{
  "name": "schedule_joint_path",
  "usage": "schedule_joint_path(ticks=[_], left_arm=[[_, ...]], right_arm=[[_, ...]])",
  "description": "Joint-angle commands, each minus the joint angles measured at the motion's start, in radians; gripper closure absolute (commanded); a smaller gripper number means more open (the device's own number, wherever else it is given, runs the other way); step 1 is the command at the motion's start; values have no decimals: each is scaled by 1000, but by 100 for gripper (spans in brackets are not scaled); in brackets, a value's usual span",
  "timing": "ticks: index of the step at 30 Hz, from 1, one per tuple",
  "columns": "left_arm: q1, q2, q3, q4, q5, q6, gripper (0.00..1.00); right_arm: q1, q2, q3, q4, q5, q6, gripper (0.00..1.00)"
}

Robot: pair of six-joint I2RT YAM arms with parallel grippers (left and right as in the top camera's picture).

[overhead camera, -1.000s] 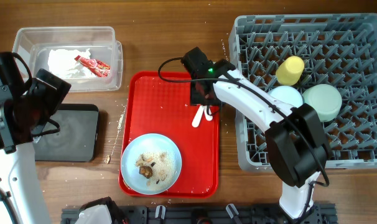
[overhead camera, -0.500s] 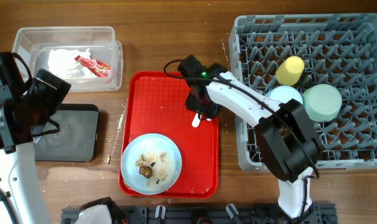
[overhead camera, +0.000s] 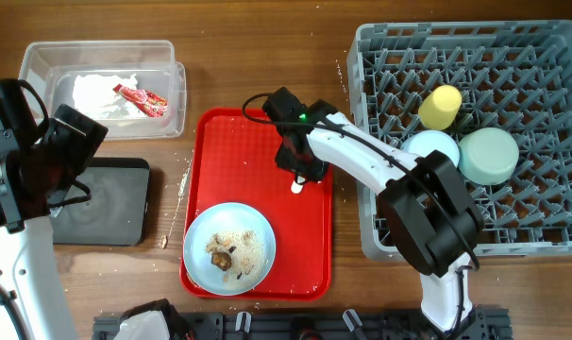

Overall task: Sort waste into correct bins and load items into the dishwasher rack
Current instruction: 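Grasp the white spoon with the right gripper and lift, then carry the spoon right and drop it into the rack's back-left corner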

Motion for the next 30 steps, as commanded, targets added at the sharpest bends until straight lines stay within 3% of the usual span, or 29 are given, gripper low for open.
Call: schedule_joint_path(ticks=[1, 5, 11, 16, 24, 30], left_arm=[[2, 0, 0, 2, -10, 2, 0], [2, 0, 0, 2, -10, 2, 0], [2, 0, 0, 2, -10, 2, 0], [2, 0, 0, 2, -10, 2, 0], [2, 0, 0, 2, -10, 2, 0], [2, 0, 0, 2, -10, 2, 0]], right_arm=[[2, 24, -7, 2, 22, 18, 54], [2, 51, -7, 2, 20, 14, 55], [2, 66, -5, 10, 6, -26, 67], [0, 33, 29, 5, -5, -111, 96], [-60, -215, 35, 11, 7, -314, 96], [-213, -423, 34, 12, 259, -583, 96]])
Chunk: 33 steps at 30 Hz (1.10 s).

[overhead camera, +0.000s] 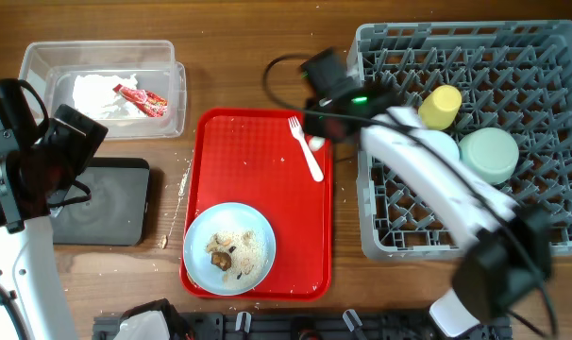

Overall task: Sort waste into correct bins and load items into the dishwasher rack
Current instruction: 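Carry the spoon right and drop it into the rack's back-left corner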

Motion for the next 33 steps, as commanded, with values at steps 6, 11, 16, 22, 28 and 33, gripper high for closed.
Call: schedule_joint_path(ticks=[6, 11, 16, 22, 28, 33], left_arm=[[2, 0, 0, 2, -10, 2, 0], [2, 0, 0, 2, -10, 2, 0], [2, 0, 0, 2, -10, 2, 0], [2, 0, 1, 2, -10, 2, 0], [2, 0, 1, 2, -10, 2, 0], [2, 0, 0, 2, -10, 2, 0]], right_arm=[[-293, -96, 8, 117, 132, -426, 96], [-396, -17, 8, 196, -40, -654, 95], [-425, 109, 8, 204, -55, -650, 91], [-425, 117, 10, 178, -79, -574, 47], [-423, -35, 11, 98, -249, -547, 30], [-373, -181, 11, 76, -626, -546, 7]])
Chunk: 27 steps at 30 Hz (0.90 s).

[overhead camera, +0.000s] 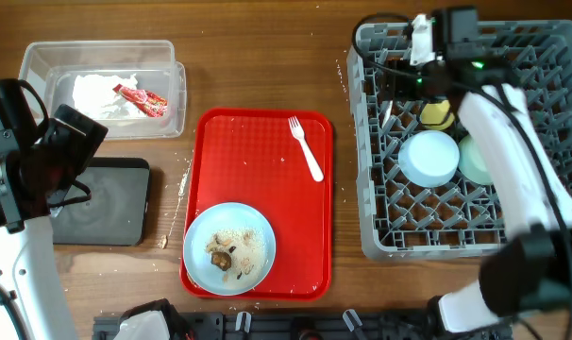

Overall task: Sort waste into correct bins and load items into the dishwasher rack
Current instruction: 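Carry the spoon right and drop it into the rack's back-left corner, then reach the right gripper back and grasp the white fork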

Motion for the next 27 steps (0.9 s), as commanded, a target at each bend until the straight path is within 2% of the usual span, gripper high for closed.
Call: schedule_joint_path(ticks=[1, 5, 6, 9, 12, 15, 18, 23, 27], left_arm=[[2, 0, 0, 2, -10, 2, 0], [2, 0, 1, 2, -10, 2, 0], [2, 0, 1, 2, -10, 2, 0], [2, 0, 1, 2, -10, 2, 0], [2, 0, 1, 2, -10, 2, 0], [2, 0, 1, 2, -10, 2, 0], [2, 0, 1, 2, -10, 2, 0], [2, 0, 1, 2, -10, 2, 0], [2, 0, 0, 2, -10, 2, 0]], right_arm=[[81, -100, 4, -5, -273, 20, 1], [256, -76, -13, -23, -195, 24, 1], [335, -53, -30, -23, -60, 80, 0], [437, 12, -40, -40, 132, 158, 2], [503, 102, -40, -39, 232, 173, 20], [517, 202, -40, -39, 338, 201, 37], [516, 304, -40, -33, 403, 183, 44], [516, 422, -40, -10, 394, 149, 46], [516, 480, -40, 29, 311, 139, 49]])
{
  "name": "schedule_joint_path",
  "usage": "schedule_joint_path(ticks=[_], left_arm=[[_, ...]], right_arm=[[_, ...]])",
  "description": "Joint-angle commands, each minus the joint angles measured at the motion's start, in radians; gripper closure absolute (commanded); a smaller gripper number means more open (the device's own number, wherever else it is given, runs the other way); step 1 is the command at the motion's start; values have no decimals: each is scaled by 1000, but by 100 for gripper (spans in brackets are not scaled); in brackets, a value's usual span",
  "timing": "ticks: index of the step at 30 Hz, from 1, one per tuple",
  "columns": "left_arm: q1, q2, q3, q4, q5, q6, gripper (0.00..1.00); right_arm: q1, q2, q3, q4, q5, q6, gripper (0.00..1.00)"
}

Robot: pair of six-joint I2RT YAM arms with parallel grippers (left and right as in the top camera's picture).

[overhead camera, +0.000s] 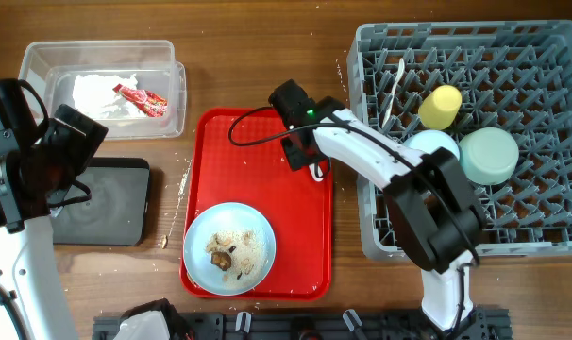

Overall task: Sort waste into correct bins and load items into the dishwasher rack
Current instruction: 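Reach the right gripper back and grasp the white fork, then carry the fork to the rack and release it beside the spoon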

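My right gripper [305, 159] is low over the upper right of the red tray [229, 142], on top of where the white plastic fork lies; only the fork's handle tip [317, 172] shows beneath it. Whether the fingers are closed on it is hidden by the wrist. A white utensil [395, 87] stands in the grey dishwasher rack [366, 189], near a yellow cup [440, 107] and two pale bowls [432, 149] [489, 154]. A light blue plate [229, 247] with food scraps sits at the tray's front. My left arm [64, 151] rests at the far left, fingers unseen.
A clear plastic bin [41, 57] at the back left holds a crumpled white napkin and a red wrapper [140, 97]. A dark flat container [107, 203] lies beside the left arm. Crumbs dot the wooden table [258, 57] left of the tray.
My right gripper was at the rack's back edge holding a white utensil. That utensil now stands in the rack, and the gripper is down over the fork on the tray.
First my right gripper was low on the tray's right side over a white utensil. It then sat above the tray's back edge, leaving a fork on the tray. Later it held the utensil at the rack, where it now stands; the gripper has returned to the fork.
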Motion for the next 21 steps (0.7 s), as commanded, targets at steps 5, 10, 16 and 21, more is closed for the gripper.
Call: schedule_joint_path(ticks=[5, 10, 16, 21], left_arm=[[2, 0, 0, 2, -10, 2, 0], [2, 0, 0, 2, -10, 2, 0], [2, 0, 0, 2, -10, 2, 0], [2, 0, 1, 2, -10, 2, 0]], right_arm=[[-1, 55, -9, 52, -39, -40, 51], [-1, 56, -9, 101, 19, -68, 66], [-3, 56, -9, 113, 26, -66, 96], [-26, 11, 46, 62, 48, -63, 96]])
